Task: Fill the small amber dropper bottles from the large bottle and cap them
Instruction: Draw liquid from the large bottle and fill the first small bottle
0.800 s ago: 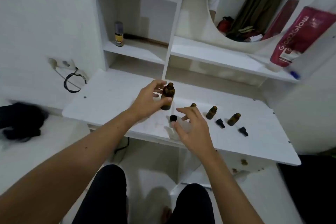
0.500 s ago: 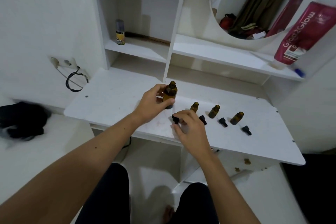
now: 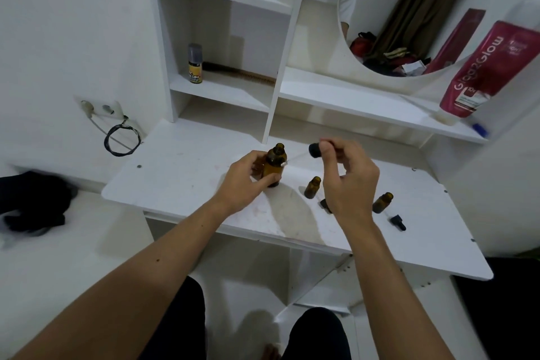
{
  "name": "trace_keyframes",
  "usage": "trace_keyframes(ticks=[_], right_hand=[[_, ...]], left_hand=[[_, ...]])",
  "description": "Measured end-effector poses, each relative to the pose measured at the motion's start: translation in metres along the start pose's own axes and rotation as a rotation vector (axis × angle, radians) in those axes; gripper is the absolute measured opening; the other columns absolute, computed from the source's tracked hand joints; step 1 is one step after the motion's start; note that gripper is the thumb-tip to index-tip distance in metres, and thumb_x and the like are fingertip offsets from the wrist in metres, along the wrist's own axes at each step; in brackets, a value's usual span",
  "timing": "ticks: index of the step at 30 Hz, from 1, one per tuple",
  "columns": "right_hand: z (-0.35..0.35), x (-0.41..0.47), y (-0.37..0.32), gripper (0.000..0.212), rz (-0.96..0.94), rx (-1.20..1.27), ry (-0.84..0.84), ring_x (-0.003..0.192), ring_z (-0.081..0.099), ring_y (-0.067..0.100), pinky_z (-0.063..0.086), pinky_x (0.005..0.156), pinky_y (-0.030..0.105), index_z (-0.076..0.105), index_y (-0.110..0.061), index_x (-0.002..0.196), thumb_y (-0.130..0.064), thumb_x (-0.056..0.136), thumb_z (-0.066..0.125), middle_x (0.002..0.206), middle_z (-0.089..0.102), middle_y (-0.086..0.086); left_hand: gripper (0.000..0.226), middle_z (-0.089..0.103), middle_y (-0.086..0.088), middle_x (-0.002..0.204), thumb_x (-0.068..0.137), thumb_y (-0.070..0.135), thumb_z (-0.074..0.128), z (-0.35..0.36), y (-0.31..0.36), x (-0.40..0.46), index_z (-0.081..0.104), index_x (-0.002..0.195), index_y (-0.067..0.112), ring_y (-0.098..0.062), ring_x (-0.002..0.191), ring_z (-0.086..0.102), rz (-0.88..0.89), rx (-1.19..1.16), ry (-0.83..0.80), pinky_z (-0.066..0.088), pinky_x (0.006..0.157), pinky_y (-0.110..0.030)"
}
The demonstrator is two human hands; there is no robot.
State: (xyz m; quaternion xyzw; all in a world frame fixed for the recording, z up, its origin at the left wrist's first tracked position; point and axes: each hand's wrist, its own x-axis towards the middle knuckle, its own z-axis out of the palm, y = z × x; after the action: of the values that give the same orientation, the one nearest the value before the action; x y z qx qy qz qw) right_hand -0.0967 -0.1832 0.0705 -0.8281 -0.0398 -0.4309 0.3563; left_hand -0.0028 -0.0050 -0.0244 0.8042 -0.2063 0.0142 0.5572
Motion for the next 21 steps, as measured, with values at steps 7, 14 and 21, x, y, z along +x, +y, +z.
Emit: trace_keyframes(ticks=[7,14,21], right_hand=[[0.009,0.029,-0.011,0.014,-0.015,0.060,0.030,0.094,0.067,0.005,0.055,0.084,0.020,0.074,-0.008,0.111,-0.013,0.104,0.064,0.099,0.072,-0.002],[0.023,0.038,-0.007,0.014,-0.100,-0.017,-0.072,0.087,0.067,0.010,0.053,0.081,0.015,0.074,-0.004,0.109,-0.012,0.103,0.064,0.097,0.074,0.004],[0.037,0.054,-0.003,0.012,-0.017,-0.005,-0.228,0.085,0.067,0.008,0.055,0.080,0.021,0.076,-0.015,0.100,-0.026,0.100,0.070,0.093,0.070,-0.004]], left_hand=[[0.045,0.069,0.008,0.116,0.087,0.033,0.080,-0.001,-0.001,0.001,0.062,0.126,0.021,-0.008,0.107,0.064,0.009,-0.011,0.000,0.055,0.098,-0.029],[0.047,0.069,0.008,0.118,0.087,0.037,0.080,0.000,-0.004,0.003,0.061,0.126,0.021,-0.009,0.109,0.064,-0.004,-0.007,-0.011,0.055,0.101,-0.029],[0.052,0.069,0.009,0.119,0.085,0.040,0.081,0.000,-0.006,0.005,0.060,0.129,0.021,-0.008,0.110,0.065,-0.031,-0.015,-0.017,0.055,0.101,-0.031]])
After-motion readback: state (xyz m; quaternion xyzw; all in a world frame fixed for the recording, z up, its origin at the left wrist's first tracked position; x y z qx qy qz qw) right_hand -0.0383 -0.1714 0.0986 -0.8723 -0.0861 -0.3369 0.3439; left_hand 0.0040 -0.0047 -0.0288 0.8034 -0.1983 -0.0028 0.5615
